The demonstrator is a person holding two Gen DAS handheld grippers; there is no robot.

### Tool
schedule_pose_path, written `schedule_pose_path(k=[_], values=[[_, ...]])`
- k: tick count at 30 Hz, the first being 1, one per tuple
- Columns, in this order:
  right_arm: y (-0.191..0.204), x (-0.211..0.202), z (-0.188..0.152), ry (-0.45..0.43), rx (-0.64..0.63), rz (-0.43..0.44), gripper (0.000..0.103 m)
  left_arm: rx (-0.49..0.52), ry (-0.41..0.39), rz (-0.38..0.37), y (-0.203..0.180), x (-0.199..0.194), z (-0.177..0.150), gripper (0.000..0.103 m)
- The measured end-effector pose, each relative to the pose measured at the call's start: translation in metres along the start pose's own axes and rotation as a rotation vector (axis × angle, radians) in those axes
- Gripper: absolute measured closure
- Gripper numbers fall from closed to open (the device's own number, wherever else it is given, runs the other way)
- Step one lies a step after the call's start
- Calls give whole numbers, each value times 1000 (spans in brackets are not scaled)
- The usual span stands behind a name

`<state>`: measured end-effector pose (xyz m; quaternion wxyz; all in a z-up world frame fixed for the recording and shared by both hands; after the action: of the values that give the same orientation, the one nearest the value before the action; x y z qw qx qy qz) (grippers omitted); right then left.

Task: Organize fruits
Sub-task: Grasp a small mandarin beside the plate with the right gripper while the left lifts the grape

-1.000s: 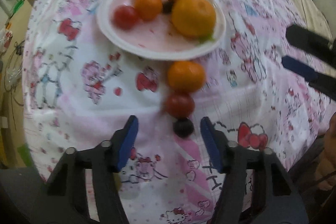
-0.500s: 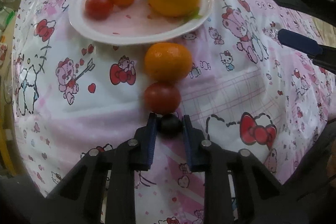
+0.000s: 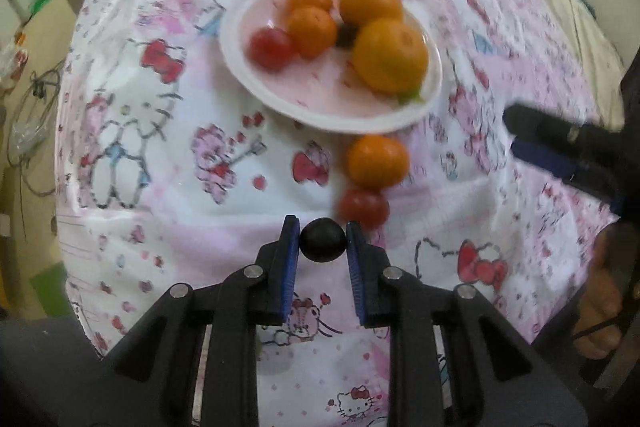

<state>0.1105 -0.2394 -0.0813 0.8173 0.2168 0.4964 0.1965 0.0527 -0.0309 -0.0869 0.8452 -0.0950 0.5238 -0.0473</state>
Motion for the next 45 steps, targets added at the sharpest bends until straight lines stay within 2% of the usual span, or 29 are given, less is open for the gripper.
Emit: schedule_pose_path(k=[4,8,16,19,20,22,28,37,45], values=[[2,8,-2,26,28,41,20,-38,-50,-11,16,-16,10,83],[10,30,-7,106,58,89,28,-57,-84,11,19,-22,21,83],[34,76,-23,189,-41,33,40,-55,-106,21,15,-18,28,83],[33,89,-32,188,-95,-9,51,-64,-108,21,16,-18,29,83],[33,89,-32,179,-99,-8,57,-64,-110,20,17,-18,29,83],[32,86,-32,174,-91,9,58,-58,-117,26,17,-18,29,83],[28,73,-32,163,-86,36,58,-43,-118,50,19,-15,28,83],[28,41,-25,119,-64,50,58,-88,-98,71,37,-17,22,83],[34,-4,-2,12,-47,110,58,-27,-144,143,39,-48,34,83]])
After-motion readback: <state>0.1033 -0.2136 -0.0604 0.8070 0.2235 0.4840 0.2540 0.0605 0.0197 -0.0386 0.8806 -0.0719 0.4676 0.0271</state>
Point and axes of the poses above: each gripper's, at about its wrist camera, not at the fingertips, and x roughly the way its jaws point, y to its left, z to its top, the point moved 2 cm from there along x, roughly the way its jaws point, and after that the axes turned 10 degrees about -y, right-handed, at the moved point
